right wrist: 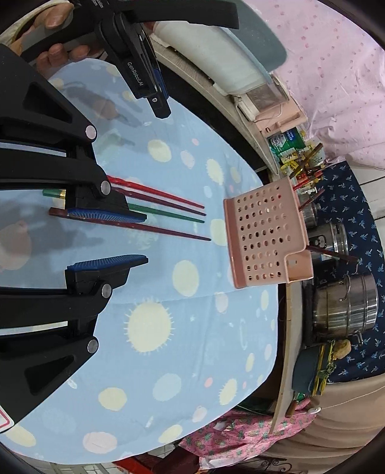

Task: Organize utensils
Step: 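Move both tools back down to the remaining chopsticks, then grasp a dark-red chopstick with the right tool while the left tool grasps a red chopstick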

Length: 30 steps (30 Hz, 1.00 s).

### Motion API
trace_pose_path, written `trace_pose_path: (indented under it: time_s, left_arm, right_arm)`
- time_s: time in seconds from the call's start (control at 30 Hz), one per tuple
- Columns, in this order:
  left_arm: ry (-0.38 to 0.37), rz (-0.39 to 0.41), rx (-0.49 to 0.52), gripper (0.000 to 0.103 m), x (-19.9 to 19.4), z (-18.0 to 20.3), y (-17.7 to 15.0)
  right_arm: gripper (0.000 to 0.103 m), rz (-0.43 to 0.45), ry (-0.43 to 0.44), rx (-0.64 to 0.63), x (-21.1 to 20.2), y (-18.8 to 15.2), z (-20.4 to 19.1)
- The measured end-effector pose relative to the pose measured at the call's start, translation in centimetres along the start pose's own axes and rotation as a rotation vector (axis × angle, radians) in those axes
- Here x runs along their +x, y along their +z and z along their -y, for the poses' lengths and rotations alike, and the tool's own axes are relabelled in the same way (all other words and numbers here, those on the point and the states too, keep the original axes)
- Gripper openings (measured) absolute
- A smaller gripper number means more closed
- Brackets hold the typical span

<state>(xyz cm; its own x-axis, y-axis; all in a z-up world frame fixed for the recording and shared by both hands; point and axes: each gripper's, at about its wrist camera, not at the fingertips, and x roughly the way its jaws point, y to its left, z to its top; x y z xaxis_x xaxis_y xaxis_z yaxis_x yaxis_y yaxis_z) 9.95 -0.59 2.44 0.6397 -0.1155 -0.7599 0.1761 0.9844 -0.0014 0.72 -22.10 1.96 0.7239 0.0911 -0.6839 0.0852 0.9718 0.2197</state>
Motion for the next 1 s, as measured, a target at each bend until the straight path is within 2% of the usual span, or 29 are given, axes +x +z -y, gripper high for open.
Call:
trace_pose_path:
  time_s: [0.2, 0.63, 0.83, 1.0]
  left_arm:
    - [-0.004, -0.034, 0.012, 0.031, 0.5, 0.5, -1.9]
    - [-0.022, -0.091, 0.021, 0.032, 1.3, 1.0, -4.1]
    - [-0.026, -0.103, 0.025, 0.033, 1.4, 1.1, -4.5]
    - [-0.033, -0.109, 0.030, 0.035, 1.5, 1.3, -4.7]
  right_arm:
    - [0.022, -0.044, 0.008, -0.003, 0.8, -2.4, -0.4]
    - [0.022, -0.113, 0.023, -0.034, 2.9, -5.0, -2.1]
    - [0.019, -0.131, 0.012, -0.052, 3.6, -5.5, -2.3]
    - [0.010, -0.123, -0.019, -0.080, 3.6, -5.8, -2.3]
